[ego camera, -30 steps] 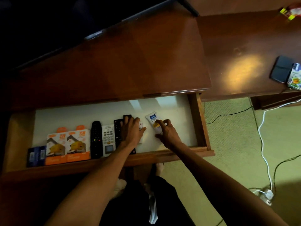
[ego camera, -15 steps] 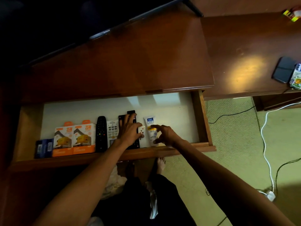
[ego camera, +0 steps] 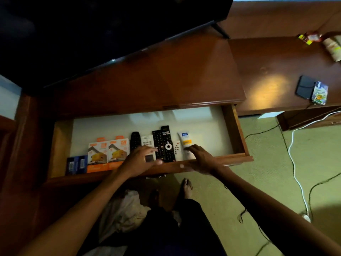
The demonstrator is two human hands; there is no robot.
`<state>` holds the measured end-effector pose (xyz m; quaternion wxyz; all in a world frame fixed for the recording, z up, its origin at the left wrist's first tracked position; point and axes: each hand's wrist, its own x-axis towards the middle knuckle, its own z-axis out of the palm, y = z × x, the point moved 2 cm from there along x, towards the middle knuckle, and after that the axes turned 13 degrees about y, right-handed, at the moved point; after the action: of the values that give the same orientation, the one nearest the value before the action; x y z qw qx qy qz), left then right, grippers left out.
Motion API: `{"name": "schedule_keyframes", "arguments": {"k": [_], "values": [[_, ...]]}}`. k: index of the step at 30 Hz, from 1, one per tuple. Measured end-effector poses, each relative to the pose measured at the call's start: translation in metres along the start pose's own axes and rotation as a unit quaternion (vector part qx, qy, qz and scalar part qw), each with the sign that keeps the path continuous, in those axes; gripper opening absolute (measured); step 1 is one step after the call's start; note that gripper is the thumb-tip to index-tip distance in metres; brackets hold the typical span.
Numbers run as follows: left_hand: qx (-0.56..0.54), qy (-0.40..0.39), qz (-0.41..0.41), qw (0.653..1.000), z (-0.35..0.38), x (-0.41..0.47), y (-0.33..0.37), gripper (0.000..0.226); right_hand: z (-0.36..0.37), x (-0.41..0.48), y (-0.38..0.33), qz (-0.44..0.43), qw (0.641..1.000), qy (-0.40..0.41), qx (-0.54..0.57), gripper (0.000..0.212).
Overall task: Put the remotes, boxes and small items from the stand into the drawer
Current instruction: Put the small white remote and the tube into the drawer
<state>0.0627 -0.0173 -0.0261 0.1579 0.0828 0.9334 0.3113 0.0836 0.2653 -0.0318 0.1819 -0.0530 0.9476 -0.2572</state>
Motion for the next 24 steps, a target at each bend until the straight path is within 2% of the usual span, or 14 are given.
{"name": "schedule_keyframes", "arguments": {"k": [3, 7, 11, 15, 24], "values": [[0.08, -0.07, 0.003, 0.994, -0.021, -0.025, -0.028, 0.086, 0.013, -0.009, -0.013, -0.04, 0.997, 0.0, -0.069, 0.086], [0.156, -0.105, 0.039, 0.981, -0.035, -0.038, -0.054, 0.082, 0.016, -0.009, -0.019, -0.045, 0.992, 0.048, -0.111, 0.08], [0.191, -0.076, 0.079, 0.975, -0.043, -0.034, -0.055, 0.084, 0.012, -0.004, -0.025, -0.083, 0.98, 0.064, -0.167, 0.083], [0.207, -0.06, 0.106, 0.971, -0.047, -0.027, -0.048, 0.094, 0.004, 0.009, -0.033, -0.112, 0.967, 0.022, -0.229, 0.094], [0.21, 0.026, 0.089, 0.973, -0.071, 0.011, -0.054, 0.096, -0.016, 0.053, -0.046, -0.099, 0.97, 0.069, -0.211, 0.102]]}}
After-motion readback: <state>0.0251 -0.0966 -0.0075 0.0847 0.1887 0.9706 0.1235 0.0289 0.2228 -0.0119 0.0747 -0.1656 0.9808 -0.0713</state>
